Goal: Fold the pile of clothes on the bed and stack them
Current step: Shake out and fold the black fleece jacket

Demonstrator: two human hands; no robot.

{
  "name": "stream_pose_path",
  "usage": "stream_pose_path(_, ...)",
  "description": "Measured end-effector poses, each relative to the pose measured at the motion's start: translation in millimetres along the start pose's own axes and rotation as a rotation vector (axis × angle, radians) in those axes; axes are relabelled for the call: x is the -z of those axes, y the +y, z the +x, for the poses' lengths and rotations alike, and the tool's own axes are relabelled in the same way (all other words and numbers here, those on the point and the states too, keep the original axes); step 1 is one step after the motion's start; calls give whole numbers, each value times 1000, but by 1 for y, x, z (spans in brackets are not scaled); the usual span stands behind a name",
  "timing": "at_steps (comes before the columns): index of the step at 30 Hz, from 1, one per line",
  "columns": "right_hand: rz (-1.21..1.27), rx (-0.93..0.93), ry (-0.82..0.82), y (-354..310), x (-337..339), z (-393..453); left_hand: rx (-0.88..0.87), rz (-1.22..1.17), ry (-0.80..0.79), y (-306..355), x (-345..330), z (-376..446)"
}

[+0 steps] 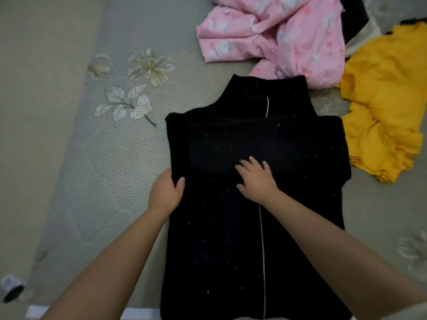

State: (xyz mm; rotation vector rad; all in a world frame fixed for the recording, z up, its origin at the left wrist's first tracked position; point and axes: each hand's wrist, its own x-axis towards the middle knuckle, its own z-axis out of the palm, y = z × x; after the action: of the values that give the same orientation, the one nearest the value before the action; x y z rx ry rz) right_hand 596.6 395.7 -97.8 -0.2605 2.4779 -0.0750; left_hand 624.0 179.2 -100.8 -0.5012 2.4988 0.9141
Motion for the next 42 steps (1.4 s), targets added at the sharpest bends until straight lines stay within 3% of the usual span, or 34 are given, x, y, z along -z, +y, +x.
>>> stream_pose_path(2, -73, -61, 14, 16, -9, 1, 48, -23, -4, 5, -12, 17)
stream_pose_path(6, -118, -93, 37, 37, -16, 14, 68, 154, 76, 12, -28, 42)
stream_pose_path(10, -47, -97, 74, 38, -21, 22, 151, 126, -23, 25, -34, 56)
stream_pose_path(13, 47, -77, 144, 32, -23, 20, 208, -131, -92, 37, -31, 60)
stream_pose_path(15, 98, -63, 223, 28, -23, 18, 178, -432, 2, 36, -25, 57)
stream_pose_path(17, 126, -36, 276, 19, -25, 18, 78, -472, 157, 28, -15, 50)
stream_pose_path(19, 127, 4, 234, 9, -29, 21, 10, -355, 233, 14, -8, 44)
stream_pose_path(23, 53, 51, -17, 5, -32, 30, 65, -84, 127, -2, -14, 37)
stream_pose_path(25, 81, 95, -69, 15, -24, 29, 61, 32, 222, 1, -14, 33)
stream_pose_path(28, 43, 107, 60, 44, -14, 11, -408, 302, 312, 10, -24, 21)
stream_pose_path(30, -20, -45, 213, 74, -10, -10, -609, 491, 166, 12, -39, 17)
stream_pose_path(32, -49, -290, 301, 111, -10, -35, -516, 620, -67, 12, -51, 16)
stream_pose_path(35, 67, -581, 243, 164, -9, -61, -402, 822, -168, 7, -64, 21)
stream_pose_path(38, 233, -607, 234, 189, -11, -61, -344, 825, -165, 21, -67, 17)
stream_pose_path(42, 236, -548, 433, 199, -17, -56, -415, 717, -127, 48, -72, 12)
